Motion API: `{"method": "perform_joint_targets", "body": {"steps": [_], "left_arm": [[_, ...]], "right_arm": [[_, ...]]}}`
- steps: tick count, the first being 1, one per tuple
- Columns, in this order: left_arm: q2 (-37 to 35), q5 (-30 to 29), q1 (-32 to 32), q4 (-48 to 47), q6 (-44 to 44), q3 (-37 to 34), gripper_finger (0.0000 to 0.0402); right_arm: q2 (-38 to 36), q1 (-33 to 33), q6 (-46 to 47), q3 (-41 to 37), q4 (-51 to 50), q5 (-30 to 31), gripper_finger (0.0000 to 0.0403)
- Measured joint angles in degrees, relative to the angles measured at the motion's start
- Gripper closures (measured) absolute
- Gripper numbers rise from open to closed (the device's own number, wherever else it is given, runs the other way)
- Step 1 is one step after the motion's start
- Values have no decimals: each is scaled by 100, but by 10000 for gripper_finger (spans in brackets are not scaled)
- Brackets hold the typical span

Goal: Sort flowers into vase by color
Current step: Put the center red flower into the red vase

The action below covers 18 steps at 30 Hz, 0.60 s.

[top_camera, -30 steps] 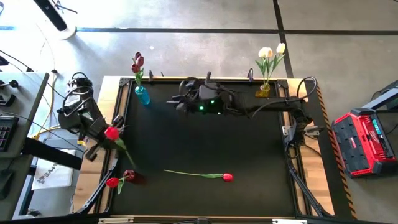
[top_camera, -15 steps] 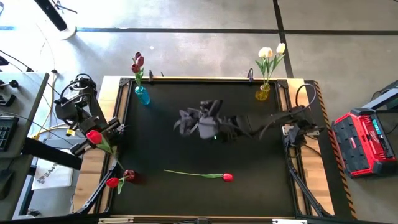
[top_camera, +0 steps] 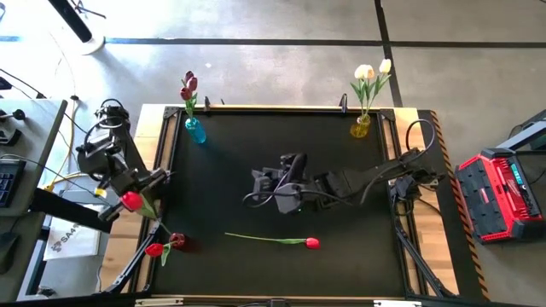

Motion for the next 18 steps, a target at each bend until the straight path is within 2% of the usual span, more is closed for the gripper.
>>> {"method": "perform_joint_targets", "body": {"steps": [7,18], "left_arm": [[440,42,0,53,-36,-2,401],[553,37,0,38,-39,-2,401]], "right_arm": [[0,-7,153,0,-188,-246,224],[0,171,174,0,-309,-281,224]]}}
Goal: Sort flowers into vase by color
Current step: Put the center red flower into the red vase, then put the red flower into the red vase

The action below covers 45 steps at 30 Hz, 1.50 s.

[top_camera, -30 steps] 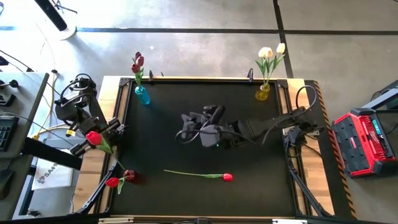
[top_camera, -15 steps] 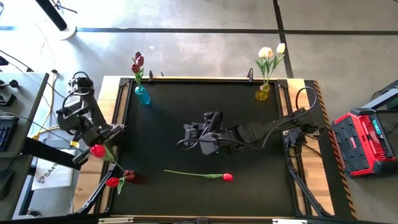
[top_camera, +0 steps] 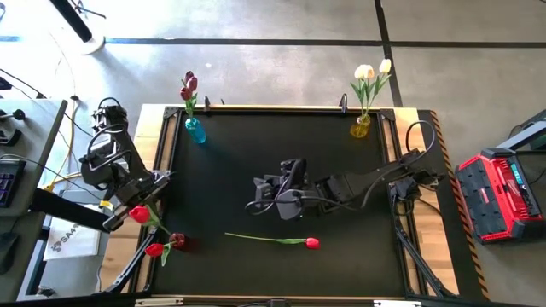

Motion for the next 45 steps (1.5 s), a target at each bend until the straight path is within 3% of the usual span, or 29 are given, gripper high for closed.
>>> {"method": "perform_joint_targets", "body": {"steps": [8,24,28,33,41,45], "left_arm": [[-4,-109,0,-202,-19,-2,372],[-81,-119,2,-208,-414,-2,252],[-147,-120,2,-149,-676,-4,238],[-375,-303,3,151,-1057,-2,224],[-957,-727,4,184,-883,8,200],[-1210,-1307,4,132,-887,11,197]], "right_arm": [[2,128,23,0,-34,-2,224],[2,150,177,0,-313,-146,224],[40,124,144,2,-374,-545,224],[367,69,-244,8,-579,-1862,224],[1275,84,-1416,4,-351,-1879,224],[1684,82,-1503,0,-208,-2543,224]]}}
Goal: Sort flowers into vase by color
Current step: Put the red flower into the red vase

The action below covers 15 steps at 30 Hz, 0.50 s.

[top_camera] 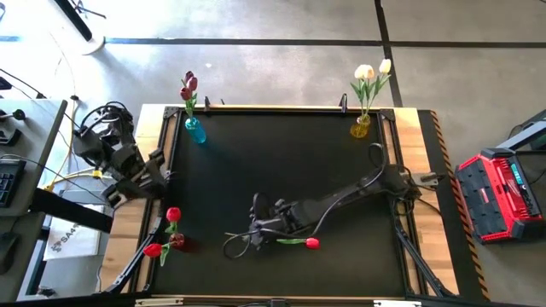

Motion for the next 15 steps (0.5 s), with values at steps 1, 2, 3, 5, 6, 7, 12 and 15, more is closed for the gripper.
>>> {"method": "perform_joint_targets", "body": {"steps": [1,2,3,5,6,7,12,15], "left_arm": [[-41,-217,0,-50,-36,2,197],[-85,-469,0,-127,-156,4,197],[-129,-700,0,-243,-293,4,197],[-214,-1009,0,-529,-560,4,197],[-231,-1087,0,-659,-673,7,197],[-237,-1127,0,-803,-789,7,197],[-237,-1170,0,-1377,-1285,7,197],[-232,-1171,0,-1492,-1346,7,197]], "right_arm": [[75,2,12,0,0,-228,224],[156,2,54,2,-2,-459,224],[233,2,78,2,-19,-677,224],[391,4,157,0,-103,-1039,224],[441,10,164,-2,-169,-1160,224],[471,20,167,-2,-227,-1230,224],[486,39,-36,0,-737,-1338,224],[487,39,-354,0,-1000,-1479,224]]}}
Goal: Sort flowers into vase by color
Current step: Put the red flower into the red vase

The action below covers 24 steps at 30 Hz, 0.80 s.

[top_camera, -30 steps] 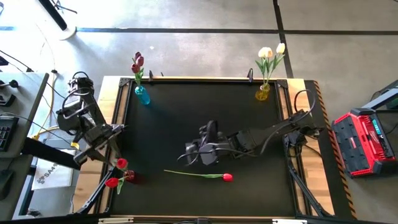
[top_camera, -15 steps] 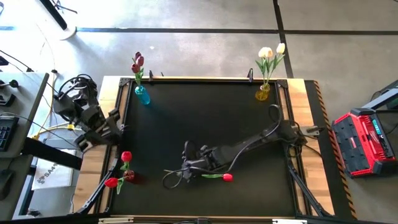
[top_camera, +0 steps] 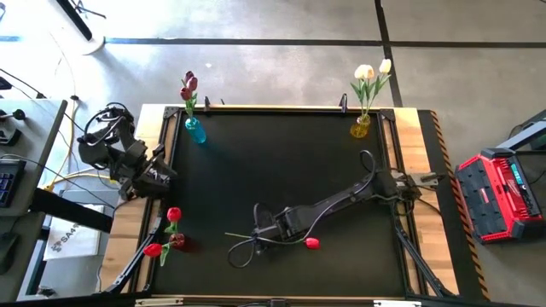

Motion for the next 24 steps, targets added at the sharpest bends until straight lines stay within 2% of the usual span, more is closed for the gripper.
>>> {"method": "perform_joint_targets", "body": {"steps": [5,14,19,24], "left_arm": [[41,-105,0,109,101,0,197],[729,-261,22,1147,914,0,197],[1174,-268,234,1232,885,117,197],[1709,-264,663,1249,1117,616,197]], "right_arm": [[-5,99,-987,0,-449,-223,224],[-7,216,-1656,0,-1138,-485,224],[-7,312,-1891,0,-1573,-481,224],[-18,337,-1845,-187,-1552,-277,224]]}}
